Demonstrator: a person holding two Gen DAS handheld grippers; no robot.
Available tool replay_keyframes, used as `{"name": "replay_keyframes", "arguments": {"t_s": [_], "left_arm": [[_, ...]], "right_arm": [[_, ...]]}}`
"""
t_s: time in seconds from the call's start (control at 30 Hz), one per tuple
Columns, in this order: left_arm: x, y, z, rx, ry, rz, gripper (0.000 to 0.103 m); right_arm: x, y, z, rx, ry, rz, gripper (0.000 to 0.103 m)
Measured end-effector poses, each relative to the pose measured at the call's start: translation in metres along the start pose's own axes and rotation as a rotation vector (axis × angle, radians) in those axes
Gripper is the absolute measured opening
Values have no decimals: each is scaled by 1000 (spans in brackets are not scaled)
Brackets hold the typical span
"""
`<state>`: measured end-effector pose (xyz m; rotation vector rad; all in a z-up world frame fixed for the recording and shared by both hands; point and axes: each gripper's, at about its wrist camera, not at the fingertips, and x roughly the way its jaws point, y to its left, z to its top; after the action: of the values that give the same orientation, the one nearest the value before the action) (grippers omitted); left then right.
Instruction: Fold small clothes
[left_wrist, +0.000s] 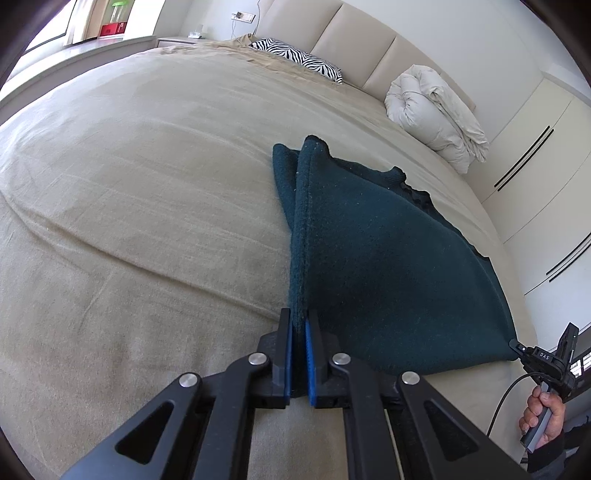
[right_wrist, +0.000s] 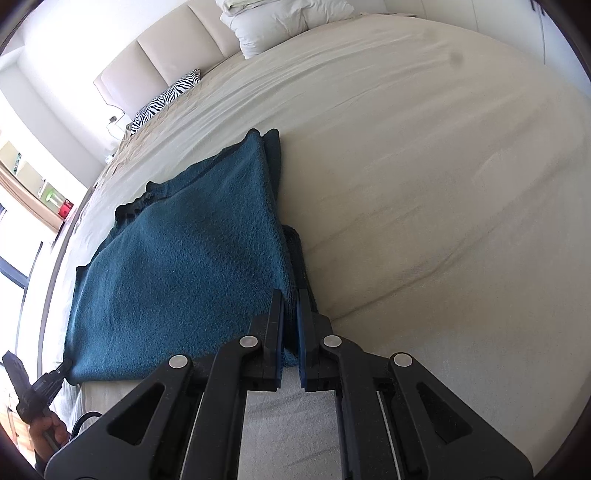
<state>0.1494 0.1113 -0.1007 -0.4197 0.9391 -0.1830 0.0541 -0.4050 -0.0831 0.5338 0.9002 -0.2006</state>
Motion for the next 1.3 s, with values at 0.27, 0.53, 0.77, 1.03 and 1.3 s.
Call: {"name": "replay_keyframes", "arguments": {"t_s": [0.27,0.53,0.77,1.03,1.3], "left_arm": [[3,10,-8,-23,14,-8,8],[-2,11,-15,-27,11,-10,7],[0,15,-14,-47,14,-23,12],[-33,5,-5,-50,-47,22,48],[-26,-70,51,165,-150,9,59]], "right_arm": [[7,-3,-4,18,15,5,5],[11,-2,-6,13,20,1,5],[16,-4,-5,17,29,11,5],[-3,-14,-7,91,25,23,22],[-40,14,23,89,-116,75,56]]}}
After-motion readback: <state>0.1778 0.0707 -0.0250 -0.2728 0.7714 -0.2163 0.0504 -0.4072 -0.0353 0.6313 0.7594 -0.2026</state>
